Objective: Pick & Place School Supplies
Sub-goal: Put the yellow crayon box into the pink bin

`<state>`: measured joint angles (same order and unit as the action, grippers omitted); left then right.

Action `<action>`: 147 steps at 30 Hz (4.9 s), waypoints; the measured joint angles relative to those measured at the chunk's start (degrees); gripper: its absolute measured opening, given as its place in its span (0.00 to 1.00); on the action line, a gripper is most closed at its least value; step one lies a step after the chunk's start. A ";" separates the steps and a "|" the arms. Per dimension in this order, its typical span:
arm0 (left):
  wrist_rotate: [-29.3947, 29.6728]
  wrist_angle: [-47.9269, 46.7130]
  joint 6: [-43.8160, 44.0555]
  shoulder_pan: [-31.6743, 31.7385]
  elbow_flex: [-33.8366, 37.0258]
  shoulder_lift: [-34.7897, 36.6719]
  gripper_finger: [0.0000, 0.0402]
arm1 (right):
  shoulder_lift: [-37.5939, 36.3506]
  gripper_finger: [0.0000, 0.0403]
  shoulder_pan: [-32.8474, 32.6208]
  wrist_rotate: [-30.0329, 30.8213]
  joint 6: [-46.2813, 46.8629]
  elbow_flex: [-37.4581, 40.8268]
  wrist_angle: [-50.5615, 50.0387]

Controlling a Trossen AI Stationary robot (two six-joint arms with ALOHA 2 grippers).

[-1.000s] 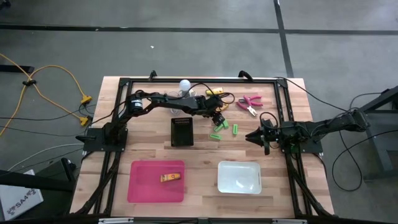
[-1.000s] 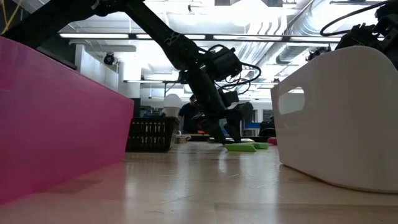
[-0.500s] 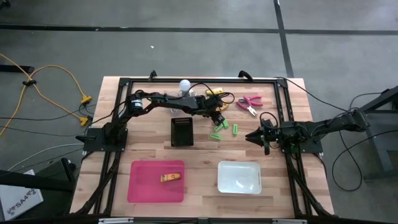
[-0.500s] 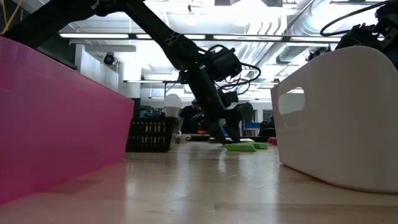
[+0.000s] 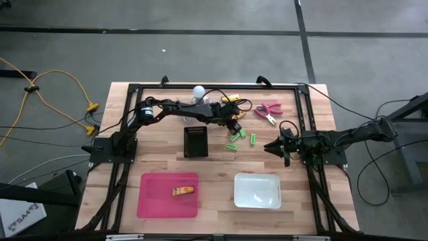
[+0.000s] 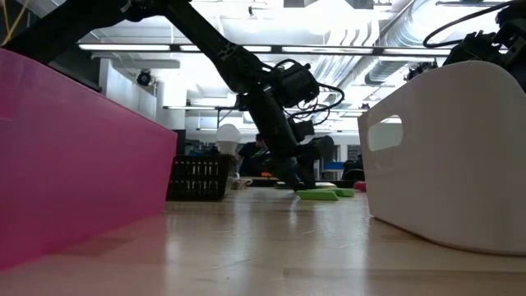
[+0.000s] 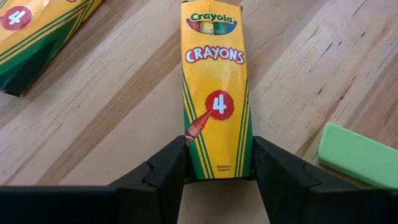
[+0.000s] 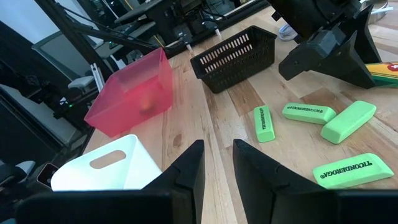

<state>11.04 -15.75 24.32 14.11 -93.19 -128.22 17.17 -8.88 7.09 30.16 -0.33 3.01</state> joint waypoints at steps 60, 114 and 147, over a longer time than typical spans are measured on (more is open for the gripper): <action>11.90 -27.07 16.39 -15.59 14.99 31.47 0.41 | 0.02 0.18 0.01 0.03 0.00 0.00 0.17; 23.20 -49.93 80.17 -79.89 25.17 39.47 0.41 | 0.02 0.18 0.02 0.02 0.01 0.00 0.17; 15.20 -46.20 98.63 -77.93 25.18 25.41 0.41 | 0.01 0.18 0.00 0.02 0.00 -0.01 0.18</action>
<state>26.24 -61.95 122.94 -63.82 -68.01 -102.81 17.18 -8.88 7.11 30.17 -0.34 3.19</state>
